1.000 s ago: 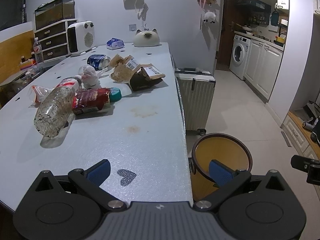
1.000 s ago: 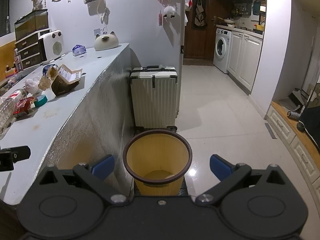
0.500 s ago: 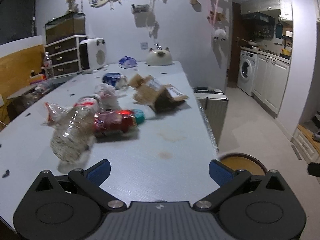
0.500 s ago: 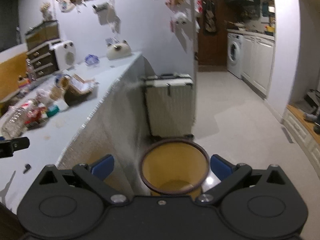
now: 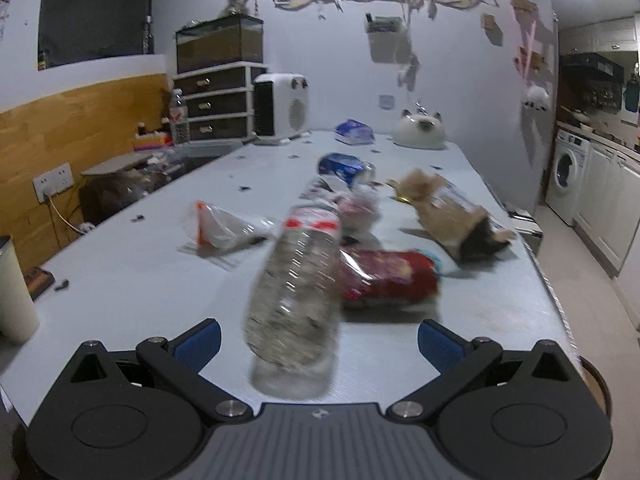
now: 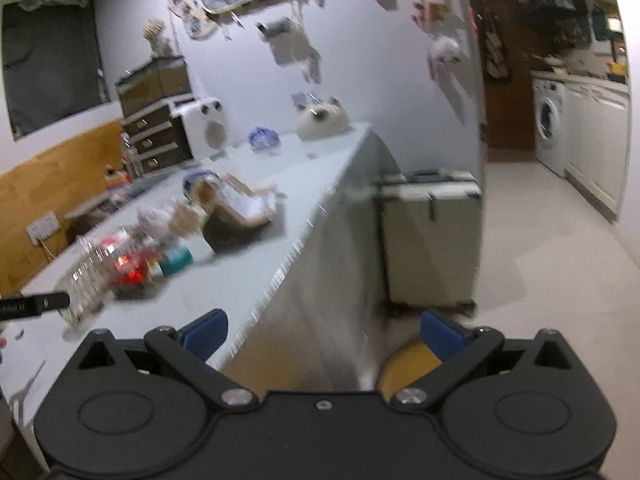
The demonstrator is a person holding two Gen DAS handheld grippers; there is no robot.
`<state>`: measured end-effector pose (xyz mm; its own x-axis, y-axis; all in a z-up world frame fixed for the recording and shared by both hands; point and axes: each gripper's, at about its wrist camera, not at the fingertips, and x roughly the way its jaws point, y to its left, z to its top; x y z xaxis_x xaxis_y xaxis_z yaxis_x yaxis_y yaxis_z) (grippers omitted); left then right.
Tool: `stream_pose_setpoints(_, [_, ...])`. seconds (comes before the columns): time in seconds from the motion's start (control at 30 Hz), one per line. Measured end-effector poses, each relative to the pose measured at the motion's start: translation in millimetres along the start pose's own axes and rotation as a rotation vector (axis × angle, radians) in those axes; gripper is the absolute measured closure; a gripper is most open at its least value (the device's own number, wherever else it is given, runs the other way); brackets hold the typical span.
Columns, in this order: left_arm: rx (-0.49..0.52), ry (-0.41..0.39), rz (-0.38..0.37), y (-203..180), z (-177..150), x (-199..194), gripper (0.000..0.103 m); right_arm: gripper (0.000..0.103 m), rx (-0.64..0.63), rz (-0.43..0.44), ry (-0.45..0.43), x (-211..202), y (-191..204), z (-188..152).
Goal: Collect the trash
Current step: 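Grasp the clear water bottle with the left tool while the right tool grasps the cardboard box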
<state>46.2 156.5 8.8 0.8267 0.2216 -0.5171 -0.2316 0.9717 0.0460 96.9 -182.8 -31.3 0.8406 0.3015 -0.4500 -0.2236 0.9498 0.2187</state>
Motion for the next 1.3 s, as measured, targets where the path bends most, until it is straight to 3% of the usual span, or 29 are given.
stream_pose_setpoints(0.17, [0.028, -0.024, 0.020, 15.3, 15.0, 7.4, 0.000, 0.000, -0.041, 0.032, -0.037, 39.3, 21.7, 32.0])
stream_pose_setpoints(0.3, [0.039, -0.062, -0.034, 23.7, 30.4, 14.8, 0.000, 0.000, -0.005, 0.094, -0.016, 78.5, 32.3, 64.9])
stream_pose_setpoints(0.47, [0.096, -0.021, -0.071, 17.2, 47.1, 32.7, 0.000, 0.000, 0.058, 0.158, 0.033, 137.9, 43.8, 101.2])
stream_pose_setpoints(0.6, [0.127, 0.032, -0.093, 14.6, 54.5, 51.8, 0.000, 0.000, 0.174, 0.202, 0.150, 191.8, 44.1, 116.7])
stream_pose_setpoints(0.7, [0.137, 0.075, -0.105, 17.3, 59.9, 65.5, 0.000, 0.000, 0.238, 0.222, 0.227, 224.5, 48.2, 118.4])
stream_pose_setpoints(0.83, [0.176, 0.138, -0.145, 14.8, 67.1, 83.9, 0.000, 0.000, 0.229, 0.197, 0.276, 254.5, 56.9, 116.5])
stream_pose_setpoints(0.97, [0.197, 0.186, -0.155, 12.1, 77.6, 102.7, 0.000, 0.000, 0.239, 0.232, 0.334, 271.1, 60.6, 115.5])
stream_pose_setpoints(1.03, [0.189, 0.213, -0.170, 11.7, 82.1, 111.8, 0.003, 0.004, 0.217, 0.230, 0.340, 272.8, 65.3, 116.1])
stream_pose_setpoints(1.1, [0.177, 0.238, -0.170, 11.6, 86.5, 118.4, 0.009, 0.015, 0.181, 0.220, 0.342, 274.4, 69.4, 116.2])
stream_pose_setpoints(1.3, [0.171, 0.307, -0.151, 9.0, 86.6, 127.5, 0.021, 0.030, 0.085, 0.266, 0.308, 260.6, 74.9, 114.2])
